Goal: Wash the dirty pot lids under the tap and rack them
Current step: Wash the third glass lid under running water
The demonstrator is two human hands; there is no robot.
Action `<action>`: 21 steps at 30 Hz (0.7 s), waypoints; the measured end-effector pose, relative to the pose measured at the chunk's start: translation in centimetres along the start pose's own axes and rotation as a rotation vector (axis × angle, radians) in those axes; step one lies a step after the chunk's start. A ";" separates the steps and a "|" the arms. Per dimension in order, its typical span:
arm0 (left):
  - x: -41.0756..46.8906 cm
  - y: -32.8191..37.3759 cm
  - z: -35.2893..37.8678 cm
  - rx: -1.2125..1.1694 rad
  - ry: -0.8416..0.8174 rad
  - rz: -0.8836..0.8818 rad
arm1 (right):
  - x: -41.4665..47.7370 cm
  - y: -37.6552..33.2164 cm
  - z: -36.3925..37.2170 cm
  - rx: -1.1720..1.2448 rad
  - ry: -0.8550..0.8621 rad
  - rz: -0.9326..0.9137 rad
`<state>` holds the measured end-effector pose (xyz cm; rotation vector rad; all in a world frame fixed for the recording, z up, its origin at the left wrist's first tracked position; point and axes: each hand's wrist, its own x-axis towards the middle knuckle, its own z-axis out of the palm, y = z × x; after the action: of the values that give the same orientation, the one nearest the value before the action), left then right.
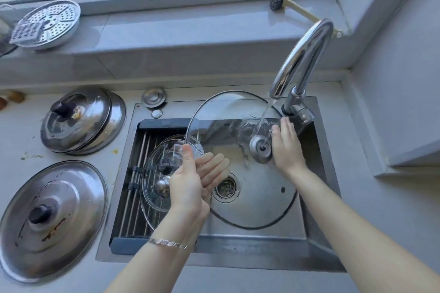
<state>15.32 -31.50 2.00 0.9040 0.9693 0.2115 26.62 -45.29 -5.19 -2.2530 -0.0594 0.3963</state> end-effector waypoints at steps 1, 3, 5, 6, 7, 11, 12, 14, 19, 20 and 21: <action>-0.1 -0.2 -0.1 0.035 -0.019 -0.003 | 0.7 -0.6 -0.5 -0.042 -0.021 -0.059; -0.4 -0.7 0.1 0.106 -0.047 -0.008 | 1.0 -2.8 -0.9 -0.162 -0.079 -0.212; -0.8 -1.3 0.7 0.139 -0.062 -0.015 | 0.1 -5.2 -0.3 -0.325 -0.148 -0.400; -0.9 -1.6 1.0 0.138 -0.065 -0.022 | -0.8 -6.2 0.5 -0.391 -0.173 -0.494; -0.9 -1.8 1.2 0.129 -0.056 -0.031 | -1.8 -6.7 1.4 -0.428 -0.187 -0.562; -0.3 -2.2 0.9 0.078 0.037 -0.070 | -5.7 -5.3 3.8 -0.472 -0.150 -0.706; 0.0 -2.3 0.7 0.060 0.044 -0.078 | -6.6 -4.2 4.2 -0.481 -0.142 -0.765; 0.6 -2.1 0.3 0.040 0.037 -0.093 | -8.3 -1.7 4.5 -0.476 -0.218 -0.865; 1.3 -0.8 -0.2 0.043 -0.002 -0.058 | -7.5 3.6 0.1 -0.141 0.036 -0.435; 1.3 -0.6 -0.1 0.054 -0.008 -0.045 | -6.5 4.1 -0.9 -0.018 0.097 -0.155; 1.2 -0.4 -0.1 0.069 -0.018 -0.036 | -5.4 4.5 -1.7 0.127 0.115 0.122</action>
<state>15.88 -31.08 0.98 0.9492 0.9796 0.1401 21.59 -50.47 -6.08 -2.1554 0.1594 0.3243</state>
